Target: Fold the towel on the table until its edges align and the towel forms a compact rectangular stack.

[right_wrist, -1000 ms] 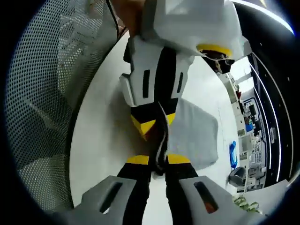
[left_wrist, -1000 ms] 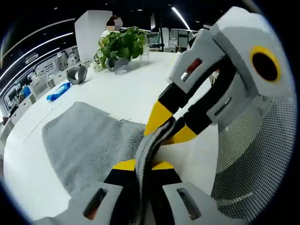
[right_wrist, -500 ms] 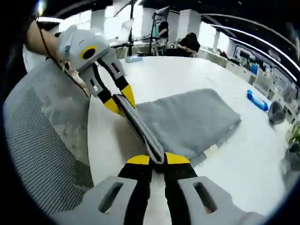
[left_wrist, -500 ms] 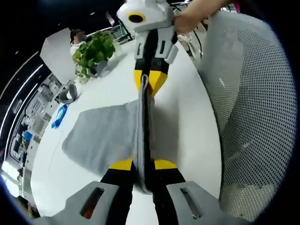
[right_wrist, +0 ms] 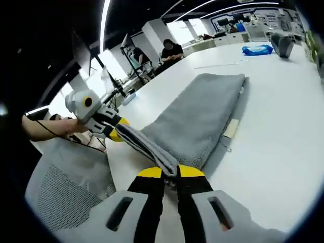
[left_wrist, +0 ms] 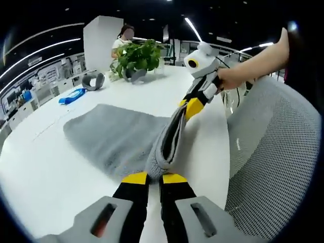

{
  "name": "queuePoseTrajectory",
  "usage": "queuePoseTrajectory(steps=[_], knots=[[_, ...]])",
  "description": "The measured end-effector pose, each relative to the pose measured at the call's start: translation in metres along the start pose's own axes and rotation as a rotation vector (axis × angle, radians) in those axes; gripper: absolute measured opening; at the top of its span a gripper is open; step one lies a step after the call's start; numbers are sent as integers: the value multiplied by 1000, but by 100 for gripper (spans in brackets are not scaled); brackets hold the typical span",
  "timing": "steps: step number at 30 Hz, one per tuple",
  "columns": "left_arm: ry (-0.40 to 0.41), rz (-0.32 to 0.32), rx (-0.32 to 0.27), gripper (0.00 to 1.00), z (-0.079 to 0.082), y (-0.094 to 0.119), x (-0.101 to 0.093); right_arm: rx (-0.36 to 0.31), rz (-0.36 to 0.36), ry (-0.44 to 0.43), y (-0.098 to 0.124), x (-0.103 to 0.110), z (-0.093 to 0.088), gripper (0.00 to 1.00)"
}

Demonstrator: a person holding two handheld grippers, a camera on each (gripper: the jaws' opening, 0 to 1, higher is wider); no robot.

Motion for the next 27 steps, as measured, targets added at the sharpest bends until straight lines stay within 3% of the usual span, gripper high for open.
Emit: queuePoseTrajectory(steps=[4, 8, 18, 27], knots=[[-8, -19, -71, 6, 16, 8, -5, -44, 15, 15, 13, 1, 10, 7], [-25, -47, -110, 6, 35, 17, -12, -73, 32, 90, 34, 9, 19, 7], [-34, -103, -169, 5, 53, 47, -46, -114, 128, 255, 82, 48, 43, 7], [-39, -120, -208, 5, 63, 72, -84, -122, 182, 336, 110, 79, 45, 7]])
Point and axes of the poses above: the point that each gripper's makers call its tool centre point, and the gripper's own axes: y roughly backward along the fingers, x roughly to its left, z roughly out of its top, the point moved 8 cm from there along y, roughly backward along the fingers, and after that the axes turned 14 degrees about -z, right-handed, at the moved point
